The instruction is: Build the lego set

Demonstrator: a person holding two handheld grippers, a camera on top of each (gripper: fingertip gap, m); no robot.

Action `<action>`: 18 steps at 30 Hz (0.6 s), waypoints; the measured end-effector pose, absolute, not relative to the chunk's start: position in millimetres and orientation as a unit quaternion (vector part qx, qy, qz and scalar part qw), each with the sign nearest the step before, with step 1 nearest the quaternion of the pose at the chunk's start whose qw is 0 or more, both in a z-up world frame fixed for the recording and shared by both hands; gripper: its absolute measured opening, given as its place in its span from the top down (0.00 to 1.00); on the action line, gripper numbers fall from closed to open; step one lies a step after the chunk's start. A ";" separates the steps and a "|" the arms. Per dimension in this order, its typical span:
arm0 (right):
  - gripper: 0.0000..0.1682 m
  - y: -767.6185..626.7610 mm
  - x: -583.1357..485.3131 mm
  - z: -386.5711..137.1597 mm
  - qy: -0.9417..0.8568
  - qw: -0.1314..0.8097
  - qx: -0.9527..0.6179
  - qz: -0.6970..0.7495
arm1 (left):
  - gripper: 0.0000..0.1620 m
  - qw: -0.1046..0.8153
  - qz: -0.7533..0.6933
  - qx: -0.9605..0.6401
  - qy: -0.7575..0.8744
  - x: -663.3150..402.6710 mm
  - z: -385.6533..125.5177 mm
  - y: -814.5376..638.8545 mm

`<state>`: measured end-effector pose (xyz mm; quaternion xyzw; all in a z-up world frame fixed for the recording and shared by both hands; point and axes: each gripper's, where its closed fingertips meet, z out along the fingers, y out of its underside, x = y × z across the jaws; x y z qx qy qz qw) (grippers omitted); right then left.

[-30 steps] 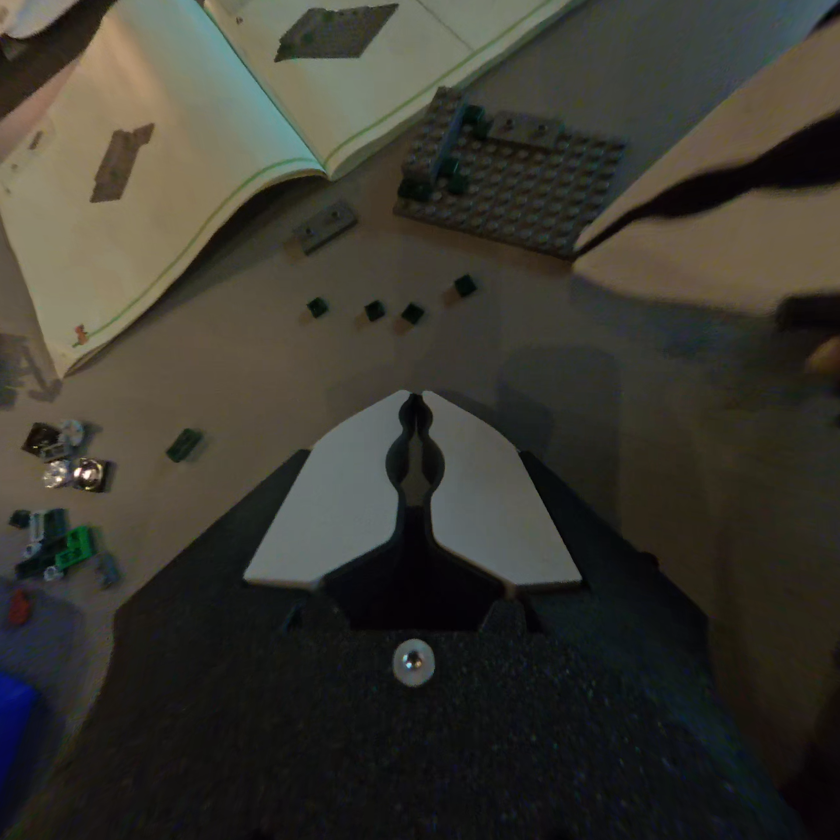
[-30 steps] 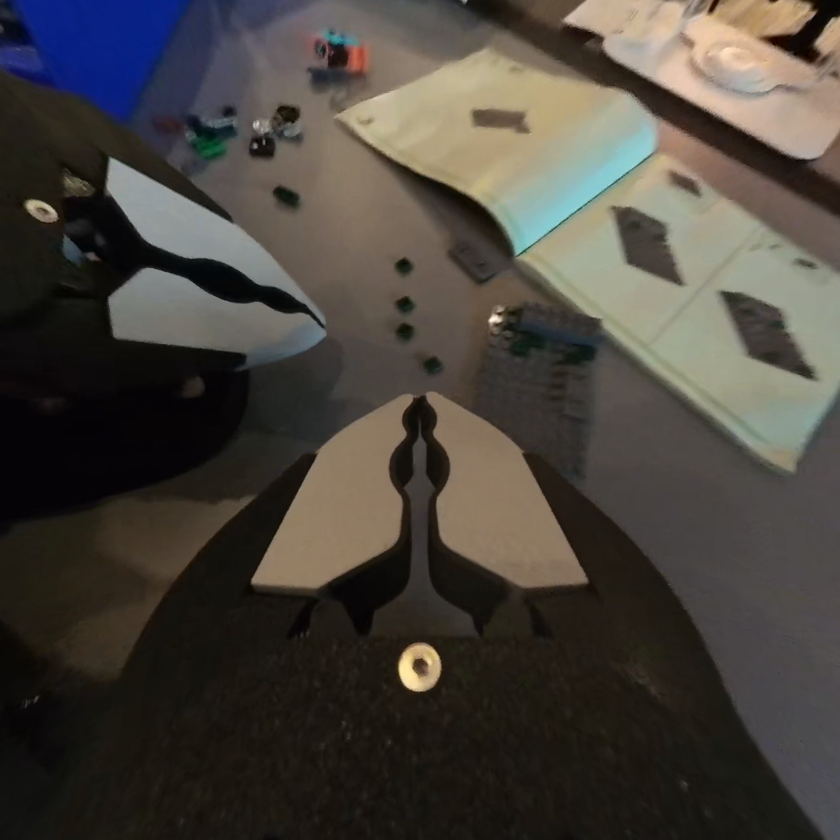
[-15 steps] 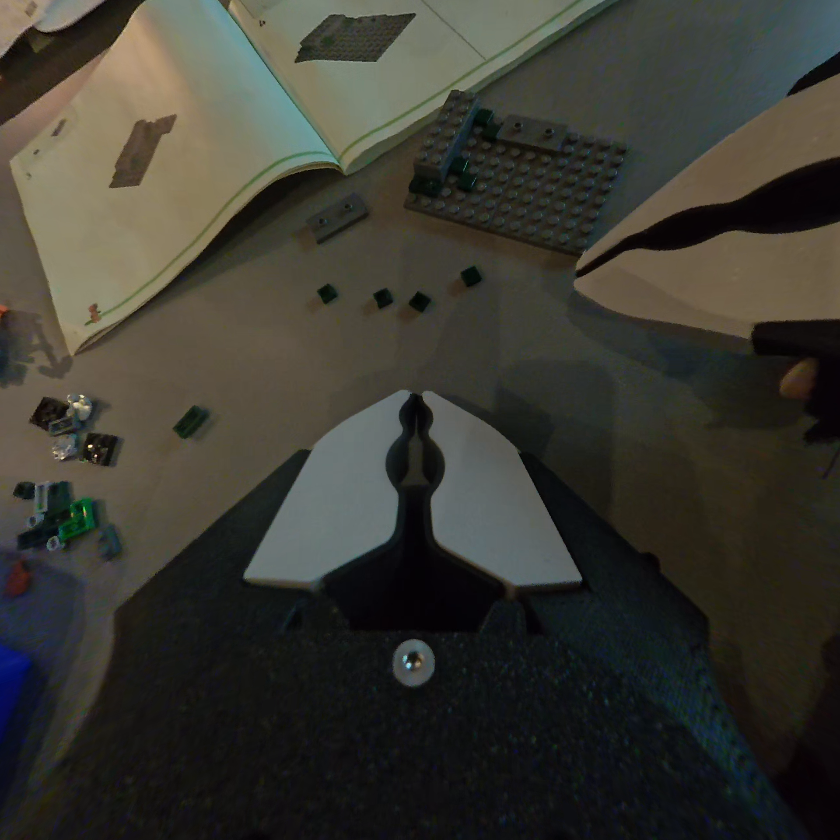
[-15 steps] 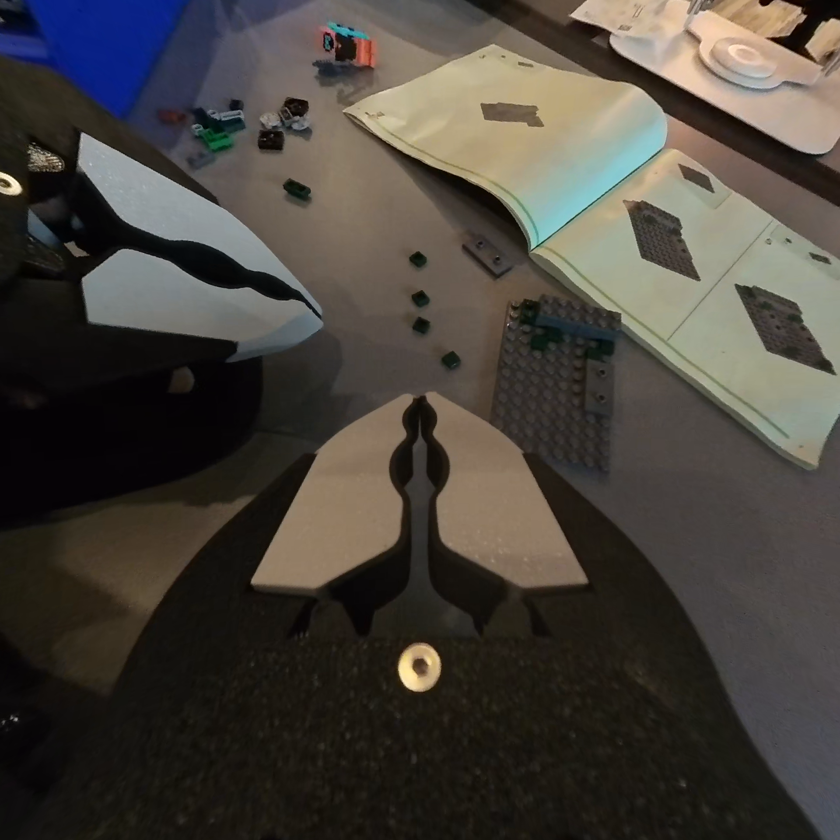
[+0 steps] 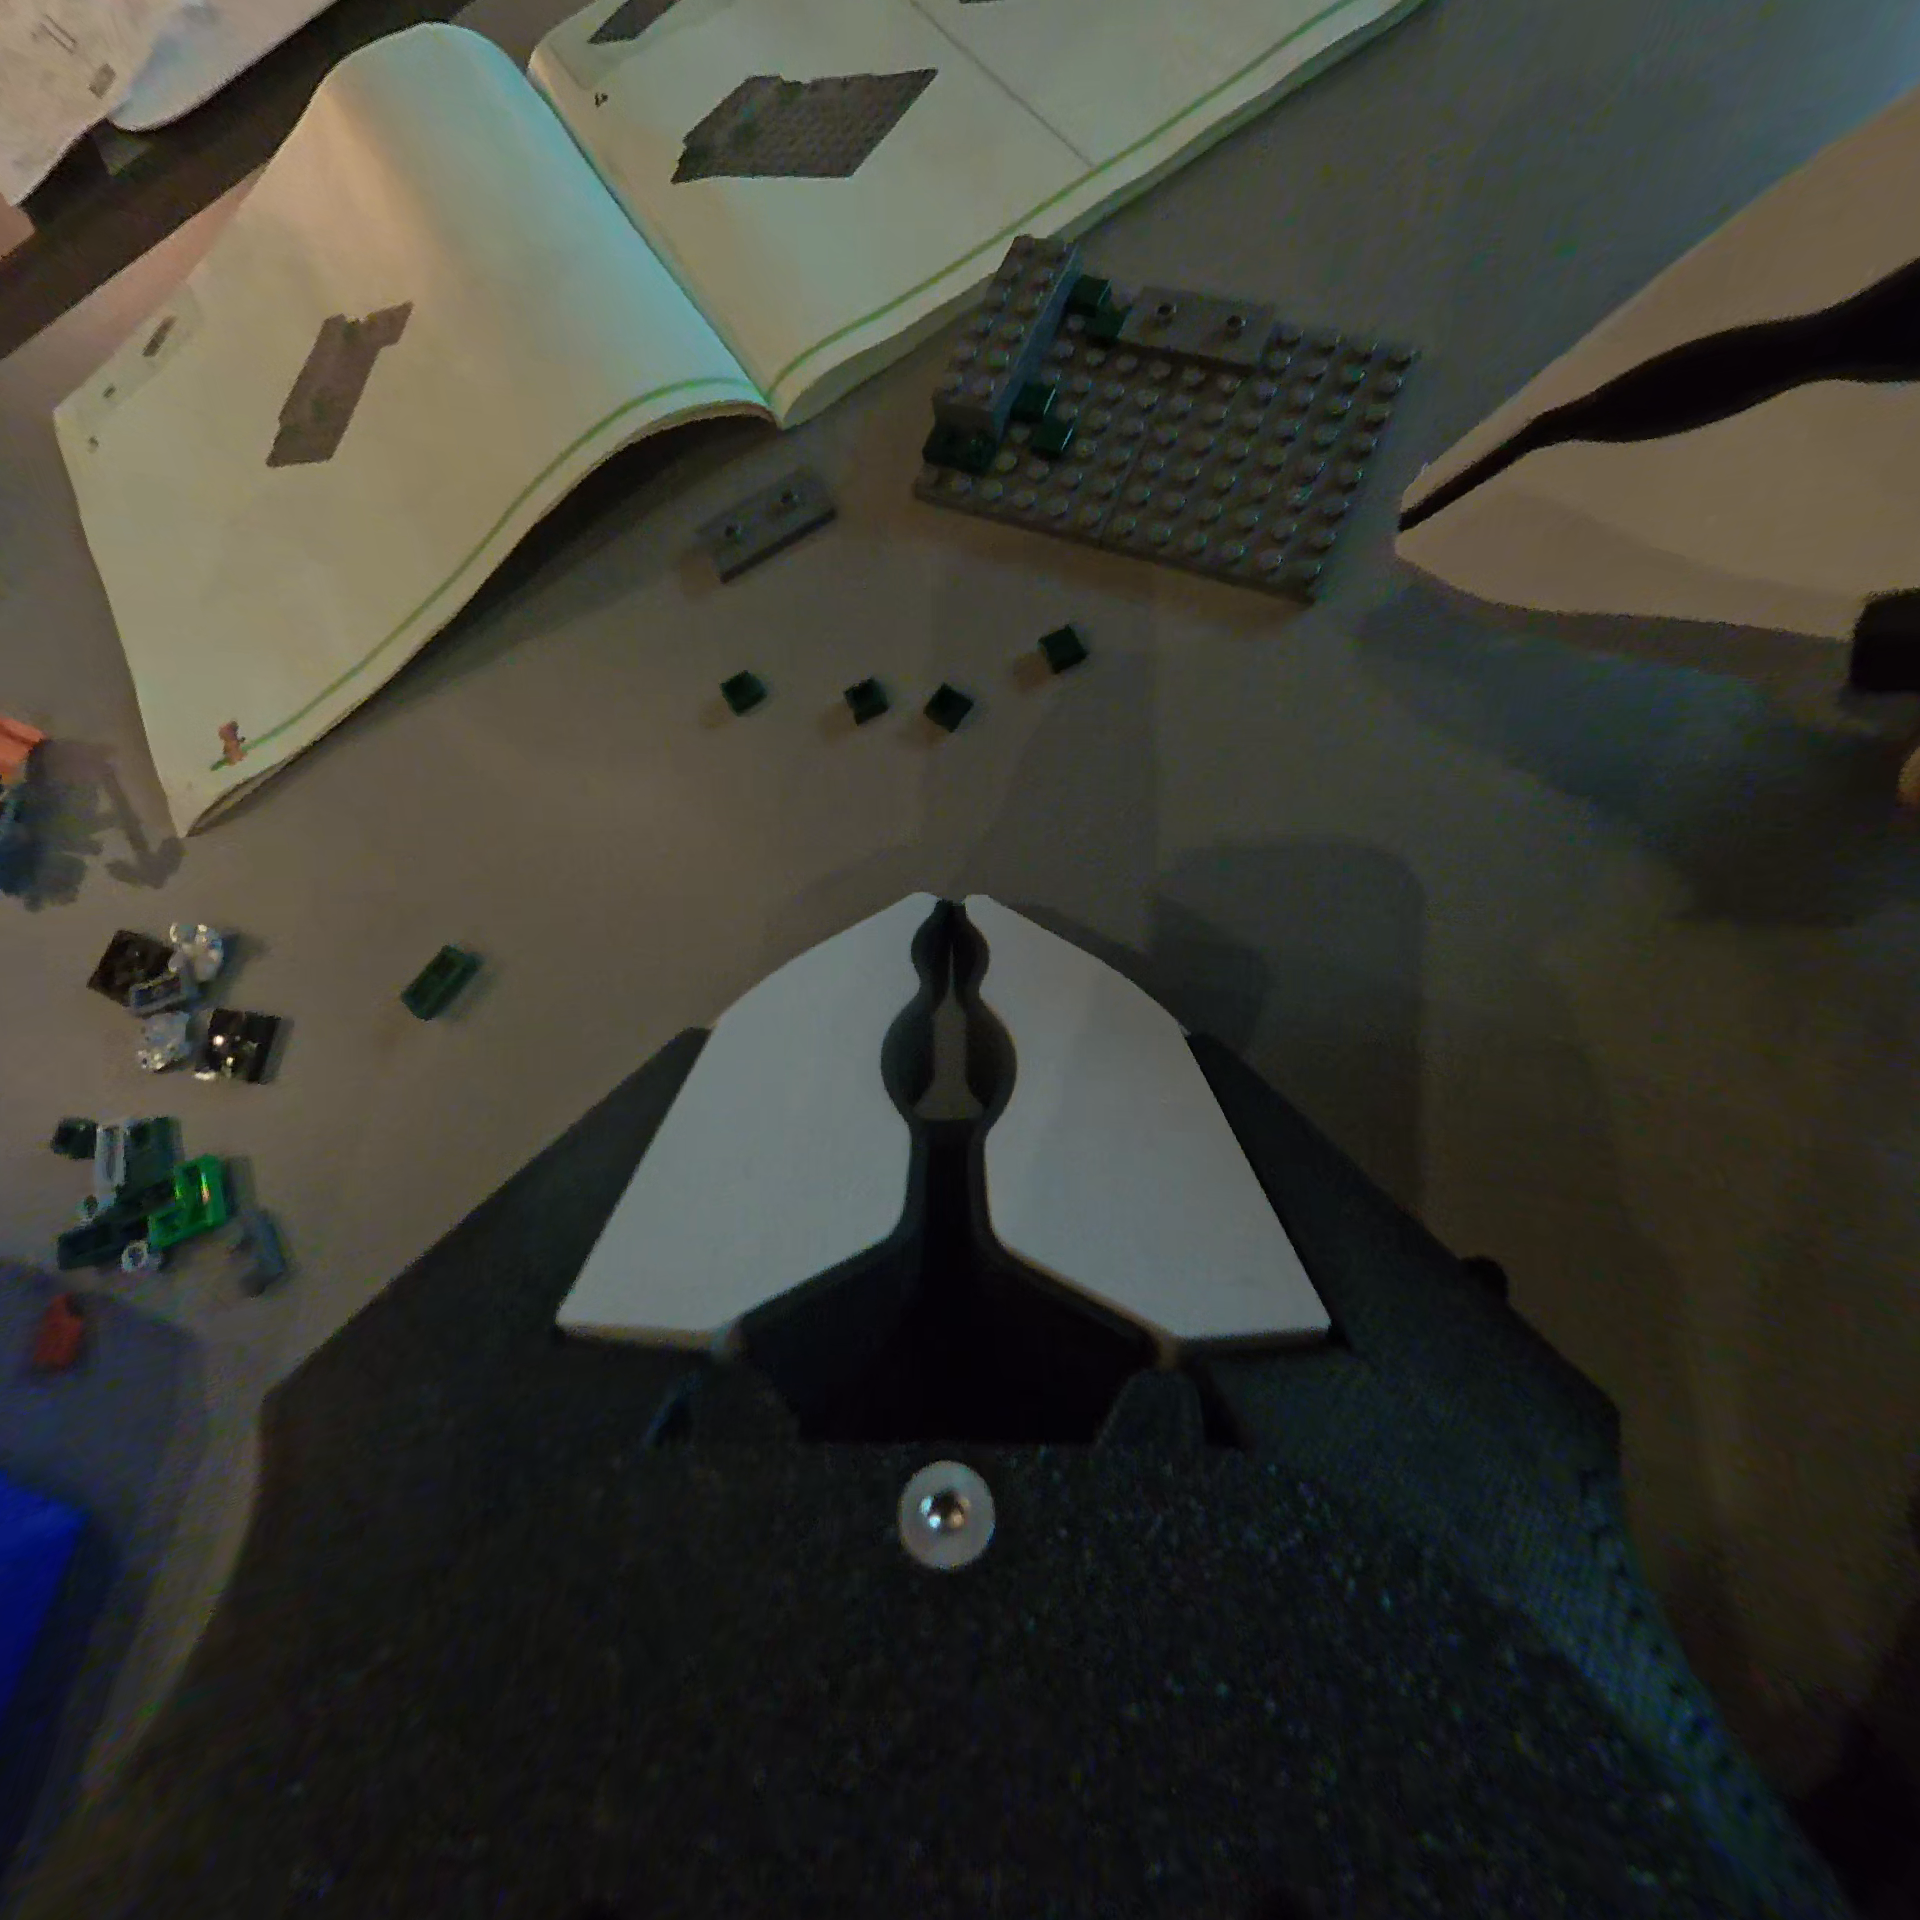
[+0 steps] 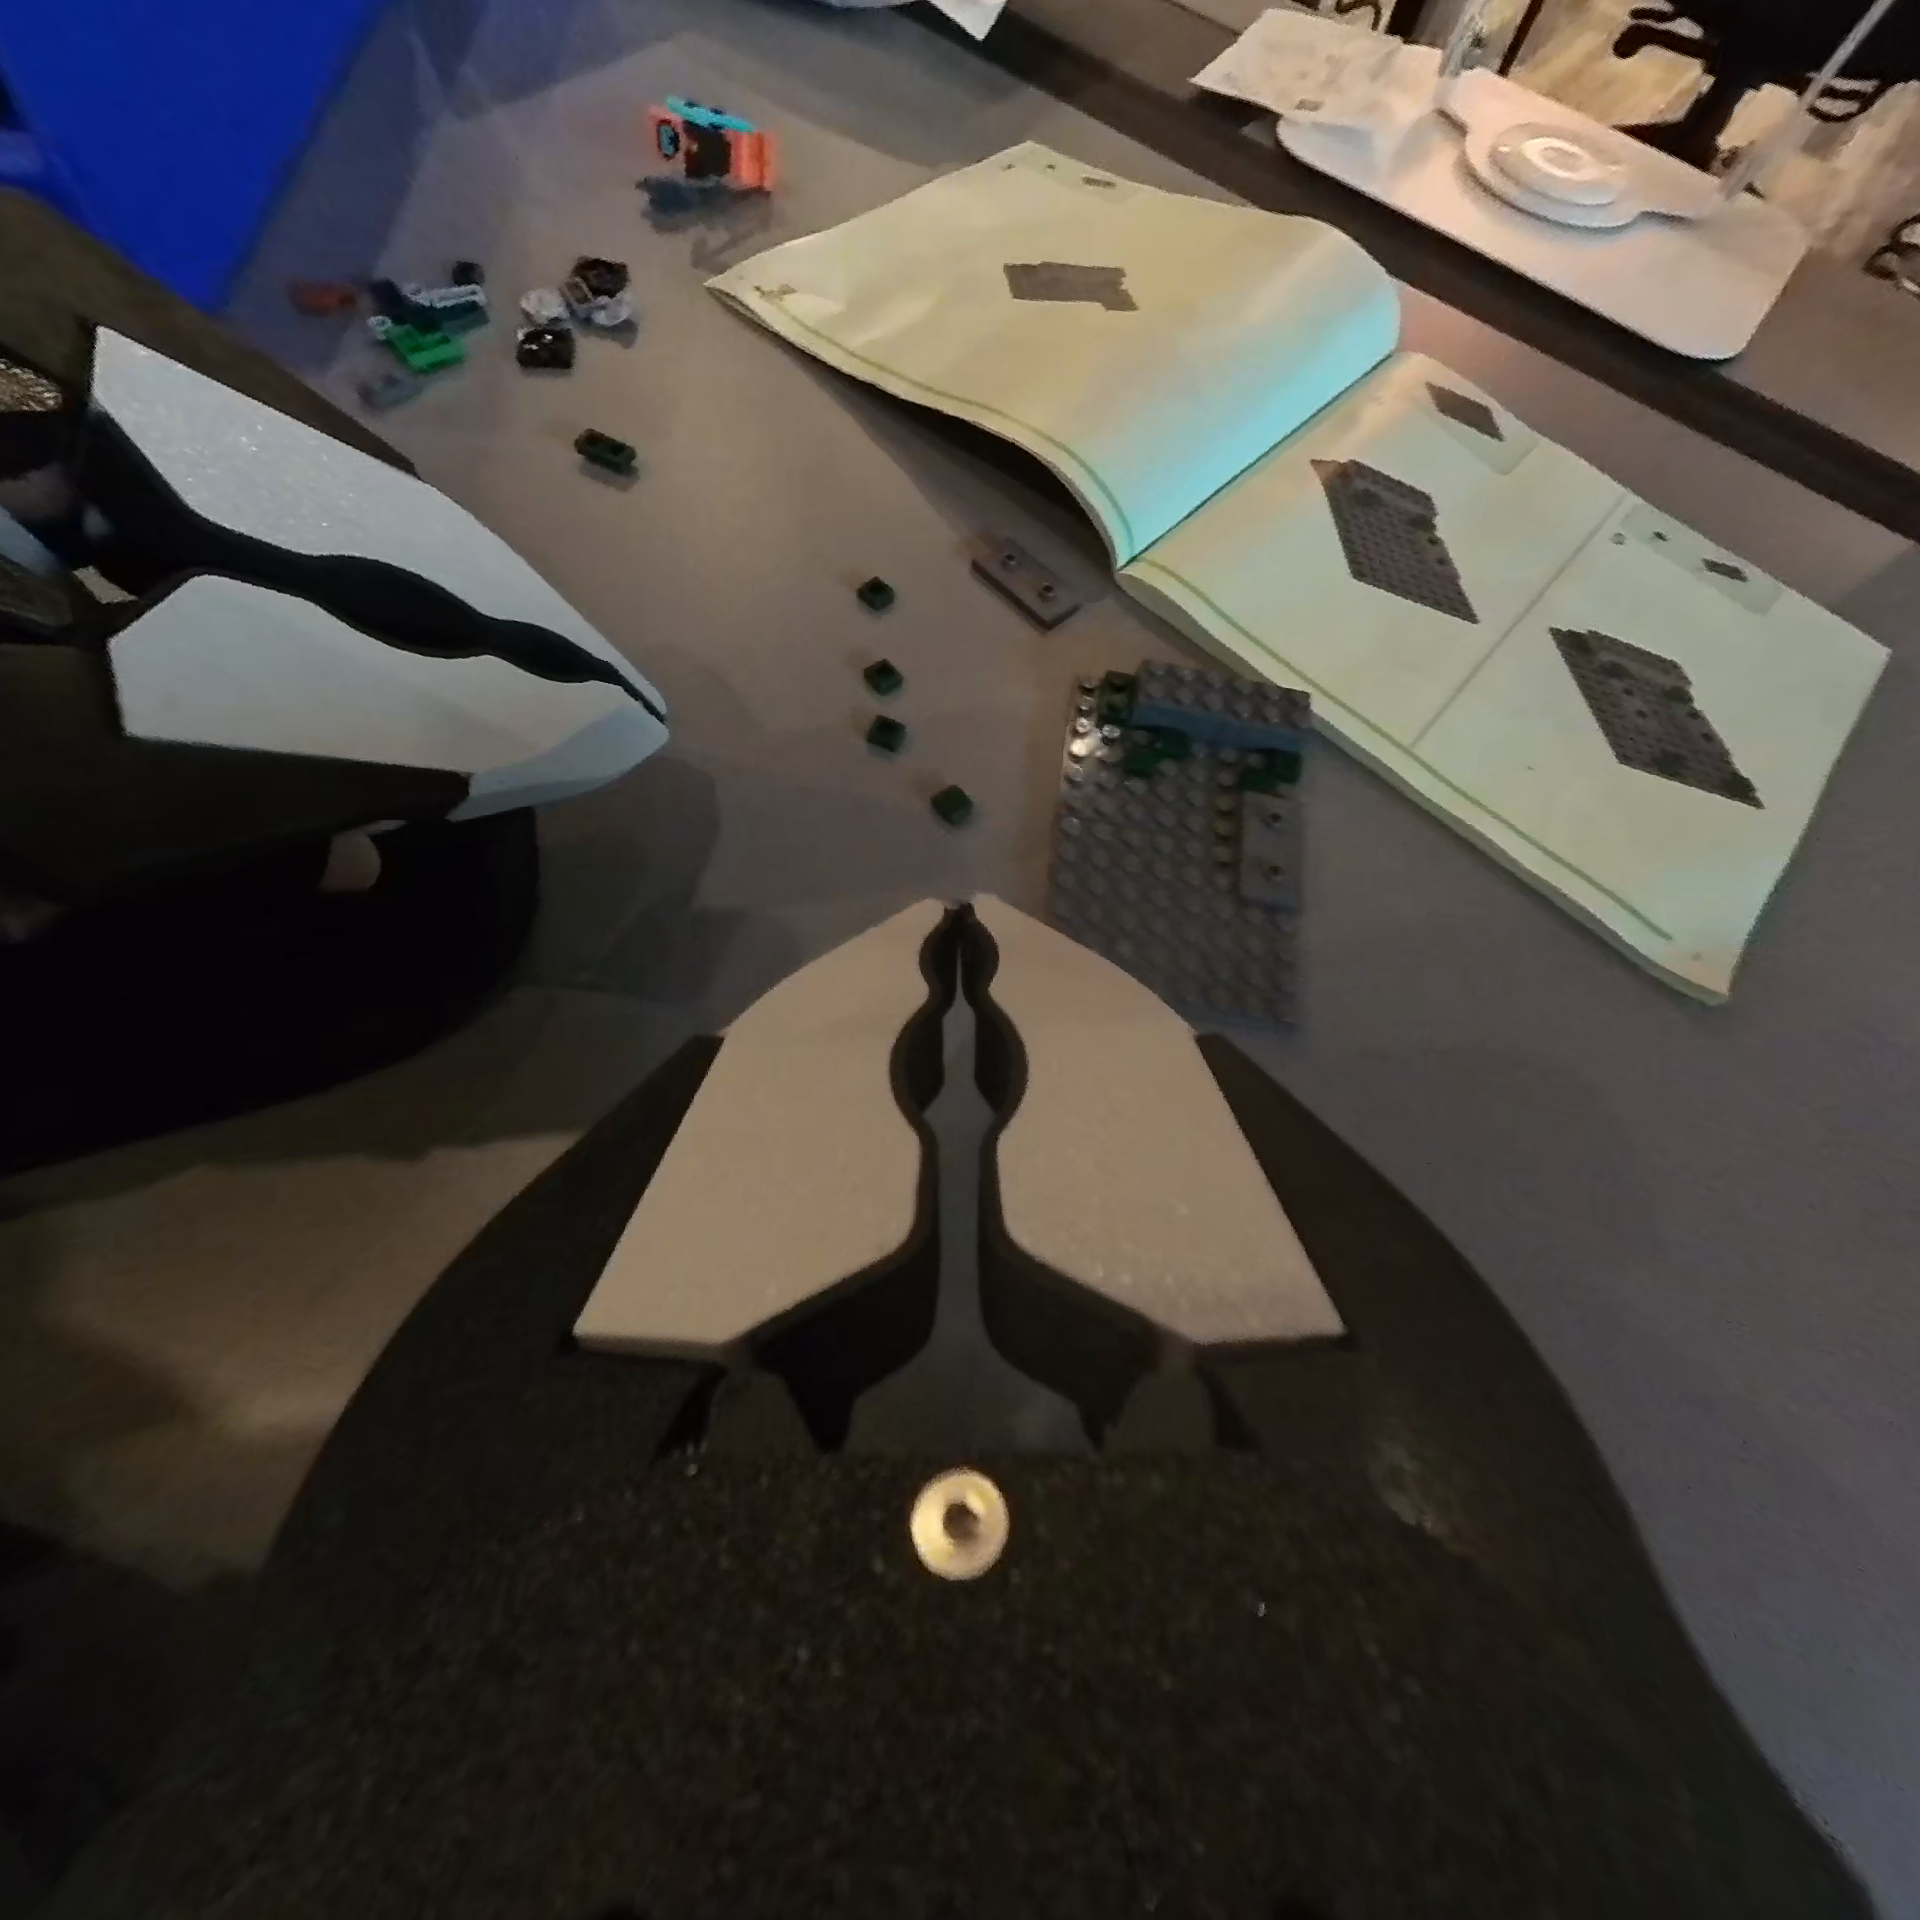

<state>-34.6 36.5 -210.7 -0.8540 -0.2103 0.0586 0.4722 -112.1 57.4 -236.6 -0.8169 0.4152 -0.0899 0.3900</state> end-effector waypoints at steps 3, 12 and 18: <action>1.00 37.5 -30.4 -210.5 -0.206 0.473 -0.855 0.056 | 1.00 0.391 -0.092 -0.814 0.419 -108.4 -235.7 58.2; 1.00 42.7 -12.4 -207.9 -0.187 0.479 -0.857 0.048 | 1.00 0.387 -0.101 -0.802 0.444 -86.7 -232.9 62.5; 1.00 47.5 14.5 -197.3 -0.165 0.491 -0.855 0.027 | 1.00 0.393 -0.103 -0.791 0.457 -73.5 -225.7 71.6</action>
